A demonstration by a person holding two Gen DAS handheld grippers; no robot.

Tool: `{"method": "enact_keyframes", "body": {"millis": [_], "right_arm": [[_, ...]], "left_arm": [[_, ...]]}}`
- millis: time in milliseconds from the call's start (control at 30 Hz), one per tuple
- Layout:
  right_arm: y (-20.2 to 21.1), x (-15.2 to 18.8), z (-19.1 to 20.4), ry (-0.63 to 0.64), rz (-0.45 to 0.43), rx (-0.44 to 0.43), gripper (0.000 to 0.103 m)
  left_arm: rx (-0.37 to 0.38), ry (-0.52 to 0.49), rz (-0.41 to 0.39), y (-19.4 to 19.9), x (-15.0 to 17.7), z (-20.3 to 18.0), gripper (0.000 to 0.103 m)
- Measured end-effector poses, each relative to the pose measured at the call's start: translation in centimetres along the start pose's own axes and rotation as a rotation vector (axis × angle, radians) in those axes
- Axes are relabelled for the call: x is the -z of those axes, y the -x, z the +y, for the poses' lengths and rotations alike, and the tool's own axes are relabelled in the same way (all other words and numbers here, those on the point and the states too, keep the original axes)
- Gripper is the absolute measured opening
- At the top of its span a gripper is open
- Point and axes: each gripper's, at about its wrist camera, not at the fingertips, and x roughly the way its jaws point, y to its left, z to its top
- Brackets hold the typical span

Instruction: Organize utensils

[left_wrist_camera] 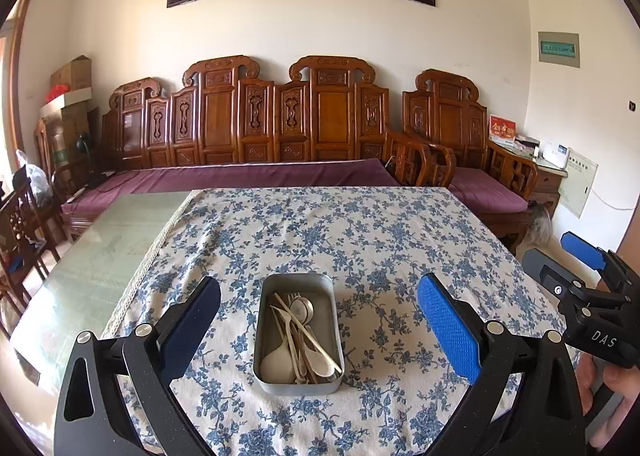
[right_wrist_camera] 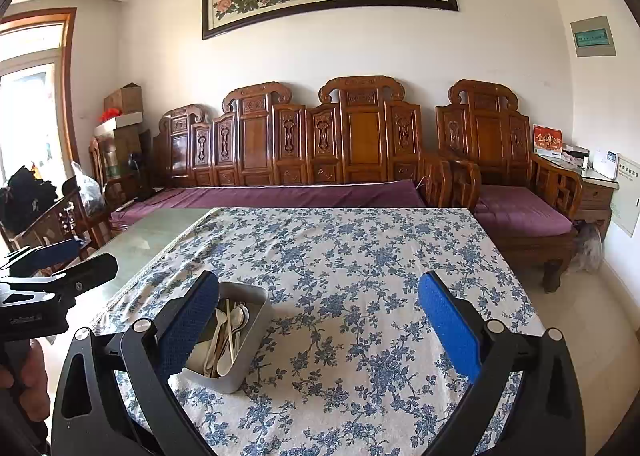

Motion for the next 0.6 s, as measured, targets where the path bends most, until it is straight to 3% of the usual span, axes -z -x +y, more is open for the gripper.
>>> {"method": "enact_keyframes", "body": {"millis": [600], "right_arm": [[0.04,-0.01,-0.01,-0.001,-0.002,-0.002,0.100]], "left_arm": [[0.000,0.000,-0.004,0.12,-0.04,-0.15,0.095]]}}
